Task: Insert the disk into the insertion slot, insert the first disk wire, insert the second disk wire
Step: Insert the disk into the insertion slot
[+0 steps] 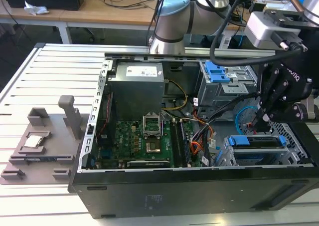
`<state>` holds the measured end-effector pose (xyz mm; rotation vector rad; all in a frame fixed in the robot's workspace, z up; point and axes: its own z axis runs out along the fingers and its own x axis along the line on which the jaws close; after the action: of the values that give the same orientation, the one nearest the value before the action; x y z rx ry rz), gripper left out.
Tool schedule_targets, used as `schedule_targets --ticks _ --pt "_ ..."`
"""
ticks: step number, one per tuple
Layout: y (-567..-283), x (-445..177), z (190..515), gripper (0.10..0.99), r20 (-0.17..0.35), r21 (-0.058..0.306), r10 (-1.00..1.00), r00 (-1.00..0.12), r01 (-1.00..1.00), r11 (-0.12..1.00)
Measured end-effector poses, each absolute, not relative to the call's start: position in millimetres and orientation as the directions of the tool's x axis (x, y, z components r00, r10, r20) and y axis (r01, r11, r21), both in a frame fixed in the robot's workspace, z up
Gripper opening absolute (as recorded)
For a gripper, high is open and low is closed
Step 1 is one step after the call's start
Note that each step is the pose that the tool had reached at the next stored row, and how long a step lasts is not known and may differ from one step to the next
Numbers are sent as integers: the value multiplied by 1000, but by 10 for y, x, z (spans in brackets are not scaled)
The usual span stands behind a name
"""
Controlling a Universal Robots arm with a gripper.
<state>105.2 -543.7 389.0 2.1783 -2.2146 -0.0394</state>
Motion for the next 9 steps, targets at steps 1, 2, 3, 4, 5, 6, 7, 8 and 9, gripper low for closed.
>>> schedule_targets --ticks 1,2,3,4,5,6,7,8,9 --pt "-5429 1075 3891 106 7 43 -1000 -16 -999 17" --pt "-5424 1097 3891 106 7 43 -1000 -16 -999 17" --pt "-5412 1156 3891 106 7 45 -1000 -16 -999 17" --pt "-5408 1179 3891 106 7 45 -1000 -16 -999 17" --pt "-5406 1192 3891 106 7 45 -1000 -16 -999 17" --pt "-5404 1208 3890 106 7 45 -1000 -16 -999 16" --pt "-5403 1213 3890 106 7 45 -1000 -16 -999 16" --pt "-5404 1216 3889 106 7 45 -1000 -16 -999 17" --pt "-5404 1217 3886 106 7 45 -1000 -16 -999 17"
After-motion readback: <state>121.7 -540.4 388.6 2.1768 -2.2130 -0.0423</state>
